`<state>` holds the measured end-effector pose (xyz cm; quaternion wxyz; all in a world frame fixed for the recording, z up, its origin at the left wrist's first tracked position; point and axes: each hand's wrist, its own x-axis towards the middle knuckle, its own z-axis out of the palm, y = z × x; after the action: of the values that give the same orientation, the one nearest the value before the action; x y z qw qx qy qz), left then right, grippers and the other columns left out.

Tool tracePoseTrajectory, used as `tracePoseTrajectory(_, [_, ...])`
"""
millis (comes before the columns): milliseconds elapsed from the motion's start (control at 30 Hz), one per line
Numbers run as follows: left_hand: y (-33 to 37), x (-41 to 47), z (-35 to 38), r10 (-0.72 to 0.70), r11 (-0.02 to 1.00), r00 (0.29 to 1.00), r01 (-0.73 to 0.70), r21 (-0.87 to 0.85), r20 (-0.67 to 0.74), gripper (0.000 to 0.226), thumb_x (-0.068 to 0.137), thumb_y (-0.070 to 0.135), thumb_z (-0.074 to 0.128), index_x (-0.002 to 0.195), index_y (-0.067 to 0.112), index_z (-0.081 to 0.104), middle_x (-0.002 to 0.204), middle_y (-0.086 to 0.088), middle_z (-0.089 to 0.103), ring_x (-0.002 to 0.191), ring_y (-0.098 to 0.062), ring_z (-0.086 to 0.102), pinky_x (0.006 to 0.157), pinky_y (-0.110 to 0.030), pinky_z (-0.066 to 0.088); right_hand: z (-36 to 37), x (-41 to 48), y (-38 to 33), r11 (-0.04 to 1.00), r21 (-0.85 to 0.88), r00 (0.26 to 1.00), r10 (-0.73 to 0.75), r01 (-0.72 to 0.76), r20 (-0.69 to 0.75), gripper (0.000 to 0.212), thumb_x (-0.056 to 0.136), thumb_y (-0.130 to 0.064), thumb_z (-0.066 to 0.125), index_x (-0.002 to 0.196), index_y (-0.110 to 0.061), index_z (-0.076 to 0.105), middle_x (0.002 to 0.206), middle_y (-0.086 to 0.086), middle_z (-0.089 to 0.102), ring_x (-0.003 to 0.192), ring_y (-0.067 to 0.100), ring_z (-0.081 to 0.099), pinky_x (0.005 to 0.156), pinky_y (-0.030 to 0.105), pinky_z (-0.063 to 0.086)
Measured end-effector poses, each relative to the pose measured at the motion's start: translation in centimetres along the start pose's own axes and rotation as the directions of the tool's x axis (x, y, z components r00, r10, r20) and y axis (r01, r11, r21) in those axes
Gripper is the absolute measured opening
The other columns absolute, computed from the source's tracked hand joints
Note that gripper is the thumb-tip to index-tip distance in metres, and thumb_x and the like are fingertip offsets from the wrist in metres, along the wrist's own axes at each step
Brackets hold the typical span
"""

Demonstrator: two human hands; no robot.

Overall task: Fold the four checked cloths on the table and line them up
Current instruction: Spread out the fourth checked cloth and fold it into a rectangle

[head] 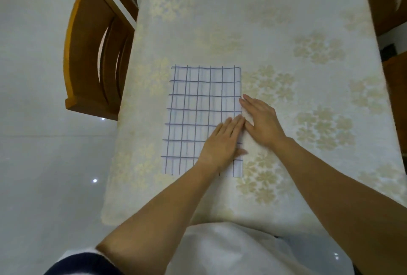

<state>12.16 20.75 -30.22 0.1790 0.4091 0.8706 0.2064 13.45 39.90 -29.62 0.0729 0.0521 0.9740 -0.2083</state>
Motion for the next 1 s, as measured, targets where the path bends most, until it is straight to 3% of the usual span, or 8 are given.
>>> tracePoseTrajectory(100, [-0.4, 0.0, 0.3, -0.053, 0.997, 0.998, 0.055, -0.045, 0.035, 0.081, 0.100, 0.054, 0.044, 0.161, 0.011, 0.011, 0.168, -0.005, 0.015, 0.155, -0.020, 0.008, 0.127, -0.037, 0.009, -0.2, 0.9, 0.2, 0.999, -0.050, 1.000, -0.004, 0.006, 0.023, 0.056, 0.099, -0.042, 0.046, 0.152, -0.024, 0.037, 0.161, -0.002, 0.029, 0.146, 0.028, 0.030, 0.115, 0.050, 0.029])
tracePoseTrajectory(233, [-0.7, -0.1, 0.6, -0.031, 0.999, 0.999, 0.030, 0.010, 0.023, 0.056, 0.110, 0.034, 0.027, 0.160, 0.011, 0.017, 0.168, -0.005, 0.011, 0.155, -0.021, 0.006, 0.127, -0.035, 0.002, -0.4, 1.7, 0.5, 0.997, -0.075, 1.000, 0.000, 0.002, 0.028, 0.054, 0.101, -0.047, 0.039, 0.152, -0.029, 0.037, 0.162, -0.003, 0.027, 0.147, 0.027, 0.028, 0.117, 0.050, 0.026])
tracePoseTrajectory(367, [-0.8, -0.3, 1.1, -0.007, 0.997, 1.000, 0.009, 0.081, -0.018, 0.057, 0.109, 0.037, 0.034, 0.159, 0.012, 0.021, 0.167, -0.006, 0.013, 0.155, -0.022, 0.010, 0.125, -0.033, 0.001, -0.6, 2.6, 0.8, 0.992, -0.122, 0.997, 0.025, -0.016, 0.073, 0.055, 0.103, -0.047, 0.039, 0.155, -0.030, 0.029, 0.164, -0.004, 0.019, 0.151, 0.026, 0.018, 0.119, 0.047, 0.019])
tracePoseTrajectory(533, [-0.6, 0.0, -0.4, -0.061, 0.996, 0.993, 0.054, 0.072, 0.098, 0.075, 0.100, 0.056, 0.039, 0.161, 0.021, 0.013, 0.169, -0.003, 0.001, 0.156, -0.024, -0.003, 0.126, -0.044, 0.001, -1.8, 5.3, 1.1, 0.971, -0.229, 0.983, 0.106, -0.071, 0.147, 0.059, 0.104, -0.054, 0.023, 0.158, -0.037, 0.008, 0.167, -0.003, 0.000, 0.153, 0.027, -0.002, 0.122, 0.048, 0.007])
tracePoseTrajectory(667, [0.3, 1.5, -1.7, -0.207, 0.976, 0.929, 0.171, 0.137, 0.308, 0.109, 0.085, 0.054, 0.070, 0.160, 0.031, -0.006, 0.167, 0.004, -0.018, 0.153, -0.022, -0.018, 0.125, -0.051, -0.005, -2.9, 8.7, 1.2, 0.959, -0.241, 0.957, 0.201, -0.150, 0.207, 0.060, 0.103, -0.057, 0.019, 0.156, -0.042, -0.006, 0.166, -0.006, -0.014, 0.152, 0.030, -0.012, 0.122, 0.051, -0.001])
tracePoseTrajectory(800, [1.0, 2.2, -2.0, -0.250, 0.964, 0.904, 0.198, 0.180, 0.346, 0.132, 0.071, 0.055, 0.083, 0.158, 0.034, -0.015, 0.164, 0.007, -0.026, 0.152, -0.024, -0.022, 0.123, -0.053, -0.007, -3.4, 10.5, 1.5, 0.959, -0.213, 0.935, 0.240, -0.186, 0.262, 0.062, 0.102, -0.059, 0.022, 0.153, -0.046, -0.012, 0.163, -0.010, -0.021, 0.150, 0.029, -0.020, 0.121, 0.053, -0.006])
tracePoseTrajectory(900, [0.9, 2.4, -2.3, -0.240, 0.967, 0.909, 0.191, 0.170, 0.341, 0.135, 0.067, 0.056, 0.085, 0.158, 0.034, -0.013, 0.166, 0.007, -0.023, 0.153, -0.023, -0.019, 0.123, -0.053, -0.007, -3.8, 10.3, 0.8, 0.966, -0.124, 0.934, 0.254, -0.229, 0.250, 0.065, 0.102, -0.057, 0.029, 0.156, -0.042, -0.005, 0.166, -0.005, -0.012, 0.152, 0.030, -0.013, 0.122, 0.052, -0.002])
tracePoseTrajectory(1000, [0.3, 2.6, -2.8, -0.191, 0.981, 0.952, 0.178, 0.075, 0.239, 0.111, 0.079, 0.050, 0.079, 0.160, 0.030, 0.006, 0.169, 0.004, 0.006, 0.155, -0.022, 0.006, 0.125, -0.051, 0.009, -3.3, 6.7, -1.1, 0.947, 0.043, 0.948, 0.318, -0.319, 0.018, 0.067, 0.100, -0.053, 0.042, 0.157, -0.028, 0.018, 0.162, 0.008, 0.021, 0.149, 0.034, 0.016, 0.121, 0.047, 0.014])
